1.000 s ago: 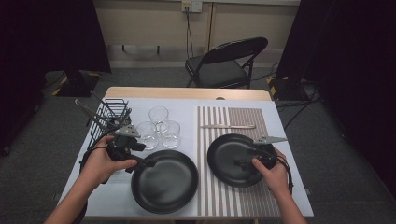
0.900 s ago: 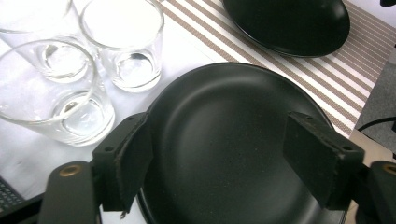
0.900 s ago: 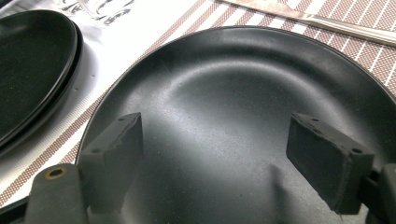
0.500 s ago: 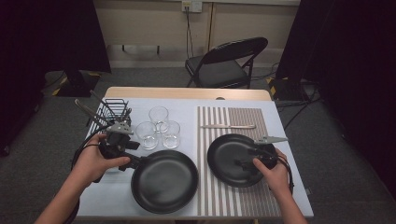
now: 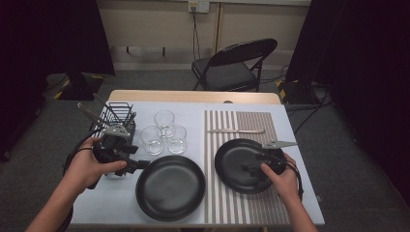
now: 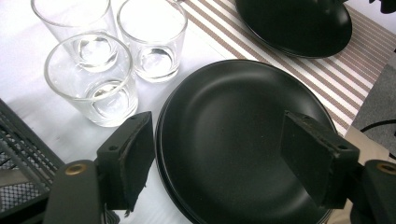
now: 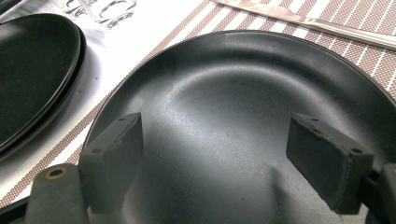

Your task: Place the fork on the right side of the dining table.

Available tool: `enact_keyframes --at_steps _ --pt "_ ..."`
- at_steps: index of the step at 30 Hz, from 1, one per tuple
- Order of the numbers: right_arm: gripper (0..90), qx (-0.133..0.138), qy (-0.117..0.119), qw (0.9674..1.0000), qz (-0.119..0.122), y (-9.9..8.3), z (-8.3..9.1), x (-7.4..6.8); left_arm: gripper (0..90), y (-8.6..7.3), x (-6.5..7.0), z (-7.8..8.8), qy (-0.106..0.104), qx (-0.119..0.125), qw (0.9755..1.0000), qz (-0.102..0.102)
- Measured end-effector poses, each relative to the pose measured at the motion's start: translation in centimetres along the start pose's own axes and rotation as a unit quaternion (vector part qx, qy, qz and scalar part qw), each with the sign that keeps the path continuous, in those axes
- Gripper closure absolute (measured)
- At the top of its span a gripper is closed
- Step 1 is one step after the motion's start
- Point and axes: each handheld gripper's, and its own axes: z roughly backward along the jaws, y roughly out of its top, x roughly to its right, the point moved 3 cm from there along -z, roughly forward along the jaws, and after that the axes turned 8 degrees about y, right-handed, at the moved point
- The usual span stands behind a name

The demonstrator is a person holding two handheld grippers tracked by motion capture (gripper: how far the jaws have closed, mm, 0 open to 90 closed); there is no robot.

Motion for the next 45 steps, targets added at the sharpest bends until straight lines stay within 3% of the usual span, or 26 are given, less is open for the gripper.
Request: enact_keyframes --at_steps 14,33,45 --pt "18.2 0.003 0.002 1.0000 -0.006 0.0 0.2 0.2 28.2 0.1 -0.7 1.3 0.005 0.002 1.0000 0.008" --pt "18.3 0.000 0.003 1.0000 -0.001 0.3 -0.1 -0.1 33.7 0.1 -1.7 3.1 0.019 0.005 0.9998 -0.002" --pt "18.2 -0.002 0.005 1.0000 -0.002 0.2 -0.3 0.1 34.7 -0.2 -3.1 4.3 0.036 0.004 0.9992 0.015"
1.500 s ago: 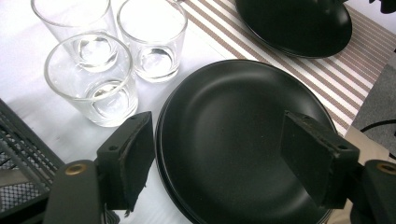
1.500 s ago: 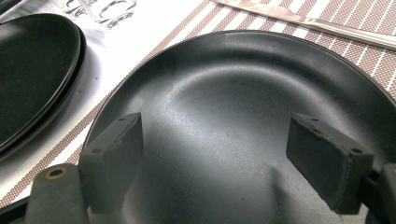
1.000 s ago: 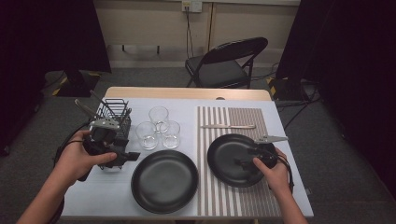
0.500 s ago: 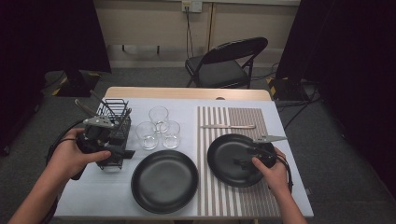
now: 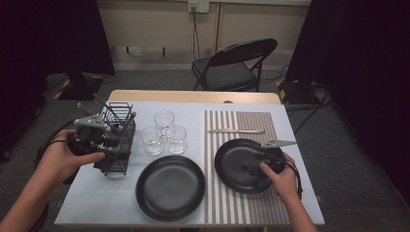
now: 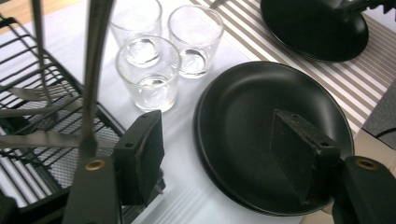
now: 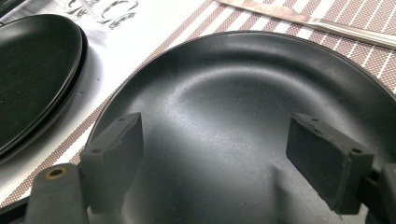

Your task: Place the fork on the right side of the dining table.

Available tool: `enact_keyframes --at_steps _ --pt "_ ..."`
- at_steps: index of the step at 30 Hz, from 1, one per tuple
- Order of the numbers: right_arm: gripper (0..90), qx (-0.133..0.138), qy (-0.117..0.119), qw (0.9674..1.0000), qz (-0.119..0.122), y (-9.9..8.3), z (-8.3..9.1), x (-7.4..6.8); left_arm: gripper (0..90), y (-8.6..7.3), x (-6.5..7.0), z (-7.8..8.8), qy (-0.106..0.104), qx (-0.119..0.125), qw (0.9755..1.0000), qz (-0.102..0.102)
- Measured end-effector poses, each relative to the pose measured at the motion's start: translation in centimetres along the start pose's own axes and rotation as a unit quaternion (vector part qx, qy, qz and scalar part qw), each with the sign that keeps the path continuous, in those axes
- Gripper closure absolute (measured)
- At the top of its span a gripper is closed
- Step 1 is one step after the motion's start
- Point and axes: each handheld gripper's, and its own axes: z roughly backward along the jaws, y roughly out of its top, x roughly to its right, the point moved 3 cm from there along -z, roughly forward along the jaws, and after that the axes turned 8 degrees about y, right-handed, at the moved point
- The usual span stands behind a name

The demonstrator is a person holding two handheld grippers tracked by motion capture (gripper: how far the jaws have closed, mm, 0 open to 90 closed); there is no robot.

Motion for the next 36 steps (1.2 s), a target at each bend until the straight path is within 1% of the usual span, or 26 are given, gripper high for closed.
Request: enact_keyframes --at_steps 2,5,8,11,12,13,14,15,18,20,22,24,25,26,27,29,32,34,35,36 --pt "18.2 0.000 0.000 1.0000 -0.001 0.0 0.0 0.0 34.8 0.0 -0.4 0.1 0.005 0.001 1.0000 0.003" --pt "18.3 -0.002 0.002 1.0000 -0.001 -0.1 -0.2 0.0 35.2 -0.1 -0.9 0.2 0.009 0.003 0.9999 0.012" --pt "18.3 -0.002 0.003 1.0000 -0.001 -0.1 -0.2 -0.1 36.8 -0.2 -1.5 0.2 0.012 -0.001 0.9997 0.019" --pt "18.2 -0.001 0.006 1.0000 0.001 0.0 -0.2 -0.2 37.2 -0.3 -2.4 0.1 0.023 -0.002 0.9995 0.021" --pt "18.3 -0.001 0.006 1.0000 0.001 0.0 -0.2 -0.2 37.5 -0.4 -2.7 0.1 0.023 -0.003 0.9995 0.022" --pt "18.2 -0.001 0.006 1.0000 0.001 0.0 -0.2 -0.2 37.7 -0.4 -2.9 0.1 0.025 -0.001 0.9993 0.028" --pt "18.3 -0.001 0.006 1.0000 0.001 0.0 -0.2 -0.2 37.8 -0.4 -3.2 0.1 0.032 -0.004 0.9991 0.027" --pt "18.3 -0.001 0.006 1.0000 0.001 0.0 -0.2 -0.2 38.2 -0.4 -3.3 0.0 0.032 -0.004 0.9990 0.030" --pt "18.3 0.000 0.006 1.0000 0.001 0.0 -0.1 -0.1 39.5 -0.4 -4.0 -0.1 0.044 0.003 0.9985 0.032" --pt "18.3 -0.001 0.005 1.0000 0.000 0.0 -0.1 -0.1 40.5 -0.2 -4.2 -0.2 0.048 0.007 0.9982 0.036" --pt "18.3 -0.002 0.003 1.0000 0.000 0.0 -0.1 -0.1 41.4 0.0 -4.4 -0.3 0.051 0.012 0.9980 0.035" --pt "18.3 -0.002 0.005 1.0000 0.000 0.0 -0.1 -0.1 41.6 0.2 -4.4 -0.5 0.052 0.009 0.9980 0.036" --pt "18.2 -0.002 0.005 1.0000 0.002 0.0 -0.1 -0.2 41.6 0.3 -4.5 -0.6 0.053 0.010 0.9980 0.032" --pt "18.3 -0.002 0.005 1.0000 0.003 0.0 -0.1 -0.2 41.6 0.4 -4.5 -0.7 0.051 0.011 0.9979 0.037" --pt "18.2 -0.001 0.005 1.0000 0.003 0.0 -0.1 -0.2 41.6 0.4 -4.6 -0.7 0.050 0.010 0.9980 0.037" --pt "18.3 0.001 0.004 1.0000 0.003 0.1 0.0 -0.2 41.7 0.6 -4.7 -0.9 0.055 0.011 0.9978 0.036" --pt "18.3 0.003 0.003 1.0000 0.002 0.2 0.1 -0.1 42.6 0.8 -4.9 -1.1 0.053 0.011 0.9978 0.038" --pt "18.3 0.004 0.005 1.0000 0.002 0.2 0.2 -0.1 42.7 0.9 -4.9 -1.3 0.054 0.012 0.9978 0.038" --pt "18.2 0.006 0.003 1.0000 0.000 0.2 0.3 0.0 42.6 1.1 -5.0 -1.4 0.055 0.011 0.9979 0.033" --pt "18.3 0.007 0.003 1.0000 0.000 0.2 0.4 0.0 42.7 1.2 -5.0 -1.5 0.055 0.011 0.9979 0.033"
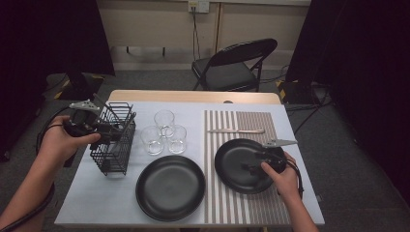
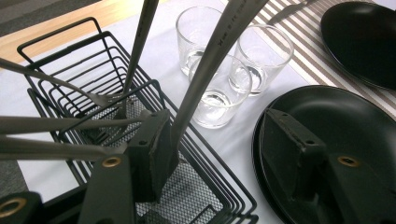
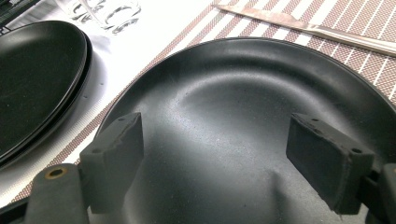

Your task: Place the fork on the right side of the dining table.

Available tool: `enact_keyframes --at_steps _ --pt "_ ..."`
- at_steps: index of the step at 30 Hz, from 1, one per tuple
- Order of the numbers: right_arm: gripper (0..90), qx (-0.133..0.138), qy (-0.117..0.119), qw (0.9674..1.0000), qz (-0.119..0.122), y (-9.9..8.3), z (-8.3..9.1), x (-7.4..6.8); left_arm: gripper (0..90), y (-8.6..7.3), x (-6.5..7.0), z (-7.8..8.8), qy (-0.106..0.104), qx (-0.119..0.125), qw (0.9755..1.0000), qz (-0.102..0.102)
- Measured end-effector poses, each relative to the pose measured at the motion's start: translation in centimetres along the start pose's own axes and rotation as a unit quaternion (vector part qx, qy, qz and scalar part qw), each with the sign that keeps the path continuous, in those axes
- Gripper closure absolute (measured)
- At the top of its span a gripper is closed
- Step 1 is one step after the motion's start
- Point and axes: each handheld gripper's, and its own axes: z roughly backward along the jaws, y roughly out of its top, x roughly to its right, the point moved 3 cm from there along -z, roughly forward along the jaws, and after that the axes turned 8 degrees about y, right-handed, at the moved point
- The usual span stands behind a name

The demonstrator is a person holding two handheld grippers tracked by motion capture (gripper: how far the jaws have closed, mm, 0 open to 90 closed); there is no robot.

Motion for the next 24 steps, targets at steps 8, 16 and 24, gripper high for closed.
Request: enact_keyframes --at_steps 8,16,24 --pt "18.3 0.003 0.000 1.0000 0.000 0.1 0.2 0.0 43.9 0.6 -0.4 -0.5 0.007 0.001 1.0000 0.002" --pt "18.3 0.006 -0.002 1.0000 -0.001 0.2 0.4 0.2 44.6 1.3 -0.6 -0.7 0.009 -0.005 0.9999 0.005" --pt "18.4 0.007 -0.003 1.0000 -0.002 0.2 0.5 0.3 44.9 2.0 -0.8 -0.8 0.012 -0.001 0.9999 0.004"
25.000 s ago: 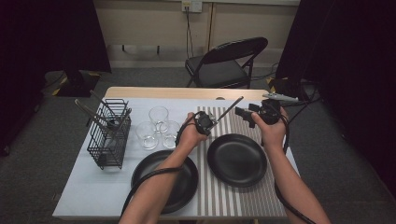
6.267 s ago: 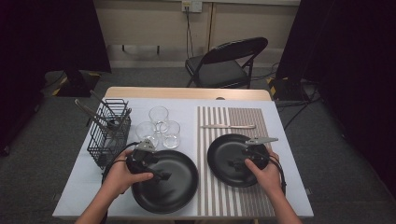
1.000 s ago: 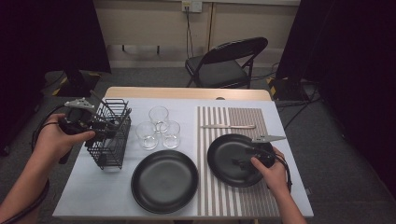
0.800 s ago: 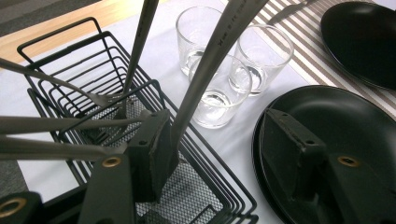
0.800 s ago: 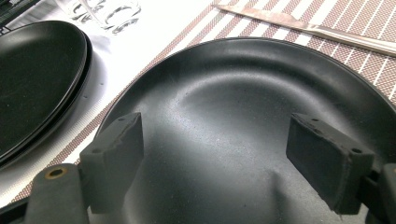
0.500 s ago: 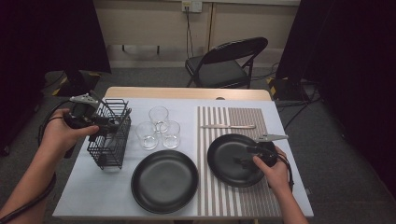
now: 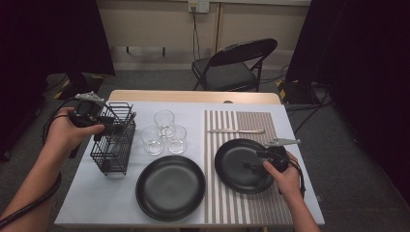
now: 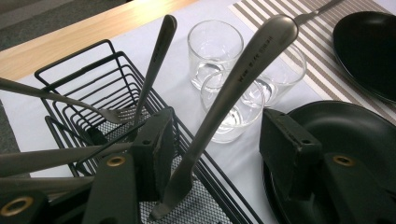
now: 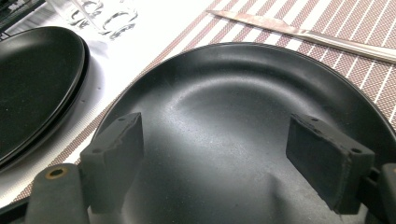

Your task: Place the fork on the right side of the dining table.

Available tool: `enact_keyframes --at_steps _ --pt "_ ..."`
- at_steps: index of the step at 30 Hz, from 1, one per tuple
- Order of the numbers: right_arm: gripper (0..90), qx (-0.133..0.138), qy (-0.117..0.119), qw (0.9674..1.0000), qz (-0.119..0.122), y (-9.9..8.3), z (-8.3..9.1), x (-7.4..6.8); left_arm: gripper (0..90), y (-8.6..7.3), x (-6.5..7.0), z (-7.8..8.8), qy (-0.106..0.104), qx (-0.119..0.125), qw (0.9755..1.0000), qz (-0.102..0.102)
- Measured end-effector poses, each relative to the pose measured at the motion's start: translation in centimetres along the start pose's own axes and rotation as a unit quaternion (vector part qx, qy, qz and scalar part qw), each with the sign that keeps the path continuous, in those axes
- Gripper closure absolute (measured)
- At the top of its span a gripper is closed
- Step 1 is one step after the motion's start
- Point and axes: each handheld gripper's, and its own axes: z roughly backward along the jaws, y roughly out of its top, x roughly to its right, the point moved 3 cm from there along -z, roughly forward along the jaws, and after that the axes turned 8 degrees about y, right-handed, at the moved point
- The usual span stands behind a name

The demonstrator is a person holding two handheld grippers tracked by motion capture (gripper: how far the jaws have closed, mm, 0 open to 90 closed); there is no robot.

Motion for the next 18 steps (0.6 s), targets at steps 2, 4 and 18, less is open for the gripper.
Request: enact_keyframes --at_steps 2,4,18 --pt "18.4 0.000 0.000 1.0000 0.002 0.01 -0.01 -0.05 44.9 0.07 -0.11 -0.07 0.002 -0.001 1.0000 0.003" --pt "18.4 0.000 -0.001 1.0000 0.002 0.03 -0.01 -0.08 45.0 0.13 -0.19 -0.15 0.002 0.000 1.0000 0.004" --pt "18.4 -0.001 -0.001 1.0000 -0.001 0.02 0.03 0.11 45.3 0.87 -0.58 -0.42 0.003 0.002 1.0000 0.004"
